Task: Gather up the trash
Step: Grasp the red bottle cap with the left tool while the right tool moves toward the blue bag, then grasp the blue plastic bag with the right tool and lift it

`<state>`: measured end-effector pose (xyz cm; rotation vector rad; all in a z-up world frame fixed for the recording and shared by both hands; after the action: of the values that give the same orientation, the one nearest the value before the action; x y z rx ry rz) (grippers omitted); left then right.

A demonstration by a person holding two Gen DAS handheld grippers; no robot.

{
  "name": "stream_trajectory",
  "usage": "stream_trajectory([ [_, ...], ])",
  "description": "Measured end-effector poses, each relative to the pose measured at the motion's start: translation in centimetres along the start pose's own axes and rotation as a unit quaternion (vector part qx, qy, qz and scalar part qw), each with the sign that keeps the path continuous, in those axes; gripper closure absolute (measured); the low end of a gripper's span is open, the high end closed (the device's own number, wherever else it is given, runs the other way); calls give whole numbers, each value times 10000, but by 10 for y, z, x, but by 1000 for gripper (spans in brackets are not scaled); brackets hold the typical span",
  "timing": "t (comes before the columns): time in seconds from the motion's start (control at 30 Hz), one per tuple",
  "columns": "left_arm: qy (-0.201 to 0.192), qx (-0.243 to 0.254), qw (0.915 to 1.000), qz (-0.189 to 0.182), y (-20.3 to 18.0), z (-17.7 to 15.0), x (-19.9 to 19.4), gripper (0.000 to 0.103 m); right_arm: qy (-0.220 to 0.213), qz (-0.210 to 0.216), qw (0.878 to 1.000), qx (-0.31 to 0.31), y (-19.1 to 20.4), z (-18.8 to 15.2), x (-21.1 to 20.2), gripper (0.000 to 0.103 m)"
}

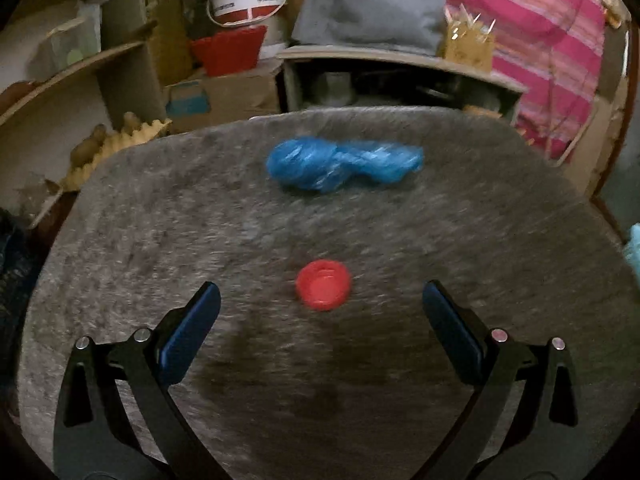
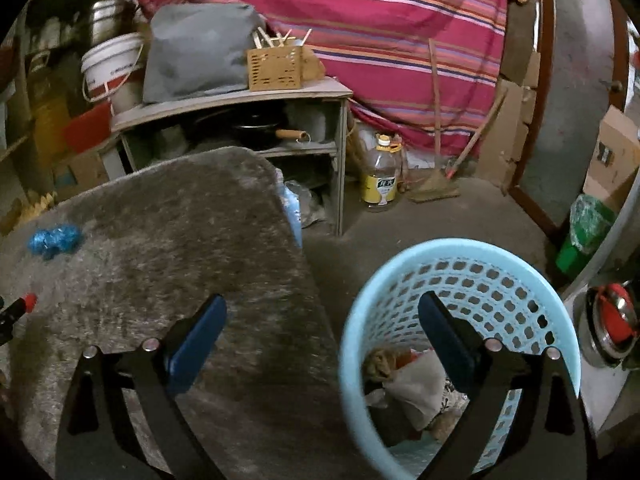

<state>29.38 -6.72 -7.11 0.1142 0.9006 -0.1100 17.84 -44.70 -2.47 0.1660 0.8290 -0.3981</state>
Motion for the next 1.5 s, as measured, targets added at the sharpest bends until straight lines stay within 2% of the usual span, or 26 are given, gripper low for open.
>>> stream_trajectory([
  [0.07, 100, 39, 9999, -30, 0, 0, 6, 7, -13, -43, 10000, -78, 13, 2, 2, 8],
  [0.27, 526, 101, 9983, -215, -2, 3, 26, 35, 55, -25, 9997, -222, 41, 5, 9, 8],
  [0.33, 513, 39, 9982, -299, 1, 5, 28, 37, 81, -26, 9996, -273, 50, 6, 11, 8],
  [0.4, 507, 5, 9981, -354, 3, 7, 30, 48, 91, -5, 9995, -318, 57, 7, 13, 8],
  [0.47, 524, -44, 9977, -426, 5, 8, 31, 54, 120, 44, 9993, -339, 63, 7, 16, 8],
  [0.57, 510, -35, 9977, -455, 7, 9, 30, 75, 164, 86, 9992, -345, 72, 8, 20, 8],
  [0.7, 458, 28, 9980, -437, 10, 9, 25, 74, 217, 221, 9990, -336, 89, 9, 26, 8],
  [0.9, 53, 36, 9999, -81, 37, 19, 3, 74, 164, 476, 9971, -576, 128, 10, 28, 8],
  [1.0, -220, -9, 9996, 185, 60, 27, -7, 74, 105, 735, 9950, -671, 150, 11, 25, 8],
  [1.1, -363, -244, 9985, 318, 90, 34, -12, 74, 175, 993, 9915, -826, 174, 9, 28, 8],
  [1.23, -512, -536, 9954, 607, 131, 40, -14, 74, 292, 1035, 9872, -1174, 210, 16, 35, 8],
  [1.5, -702, -1011, 9899, 709, 179, 46, -22, 74, 133, 1426, 9769, -1585, 289, 36, 30, 8],
])
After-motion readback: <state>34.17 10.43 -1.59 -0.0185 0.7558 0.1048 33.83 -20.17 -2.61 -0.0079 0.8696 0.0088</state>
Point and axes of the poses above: each gripper's, at about its wrist camera, not at the fingertips, and x roughly the way its jaws point, y to its left, z to its top, the point moved 1 cm from there along x, roughly the way its jaws point, and after that the axes turned 7 degrees about y, right-handed, at the moved point
